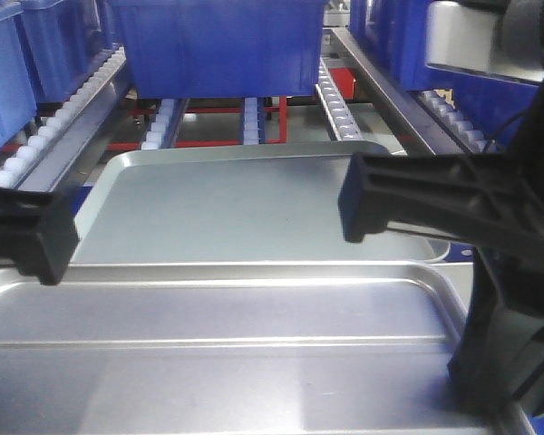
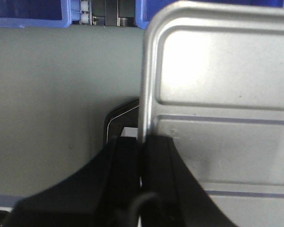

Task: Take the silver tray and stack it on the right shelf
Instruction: 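Carry the tray with both grippers over the silver tray on the shelf, then lower the held tray with both grippers onto the shelf tray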

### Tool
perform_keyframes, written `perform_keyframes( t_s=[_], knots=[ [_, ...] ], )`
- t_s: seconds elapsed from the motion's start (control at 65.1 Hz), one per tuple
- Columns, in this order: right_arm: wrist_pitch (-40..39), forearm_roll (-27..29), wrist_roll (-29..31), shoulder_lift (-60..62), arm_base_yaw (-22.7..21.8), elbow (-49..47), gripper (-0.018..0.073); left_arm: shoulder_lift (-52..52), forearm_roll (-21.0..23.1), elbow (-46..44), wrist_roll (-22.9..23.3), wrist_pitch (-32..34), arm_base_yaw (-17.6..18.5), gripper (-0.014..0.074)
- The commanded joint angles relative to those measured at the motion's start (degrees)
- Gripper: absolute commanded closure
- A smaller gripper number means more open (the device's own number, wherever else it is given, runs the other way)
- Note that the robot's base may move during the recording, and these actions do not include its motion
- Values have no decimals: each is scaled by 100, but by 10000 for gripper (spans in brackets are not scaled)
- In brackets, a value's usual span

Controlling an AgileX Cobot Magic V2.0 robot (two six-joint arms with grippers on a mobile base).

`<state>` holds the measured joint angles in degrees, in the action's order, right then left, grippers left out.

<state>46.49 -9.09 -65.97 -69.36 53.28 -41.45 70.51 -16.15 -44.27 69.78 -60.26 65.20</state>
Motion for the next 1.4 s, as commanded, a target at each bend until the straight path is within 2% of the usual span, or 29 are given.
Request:
perform_keyframes(
  t_s=[0.0, 0.415, 0.66, 0.998, 1.044, 1.136, 1.213, 1.382],
  knots=[
    [708, -425, 10, 154, -51, -100, 489, -130, -373, -75, -5, -1601, 11, 697],
    [680, -425, 10, 154, -51, -100, 489, -130, -297, -127, -5, -1601, 11, 697],
    [912, -478, 15, 154, -51, -100, 489, -130, -311, -363, -26, -1035, 11, 697],
    [932, -875, 15, 154, -51, -100, 489, -130, -392, -400, -60, -929, 11, 697],
    [919, -882, 27, 154, -63, -115, 489, -130, -422, -400, -72, -855, 11, 697],
    [871, -889, 269, 154, -63, -192, 489, -130, -435, -400, -479, -508, 11, 697],
    [844, -889, 441, 123, -83, -338, 489, -130, -407, -400, -519, -125, -19, 696],
    [777, -868, 771, 48, -400, -736, 489, -130, -136, -400, -878, 546, -395, 696]
  ],
)
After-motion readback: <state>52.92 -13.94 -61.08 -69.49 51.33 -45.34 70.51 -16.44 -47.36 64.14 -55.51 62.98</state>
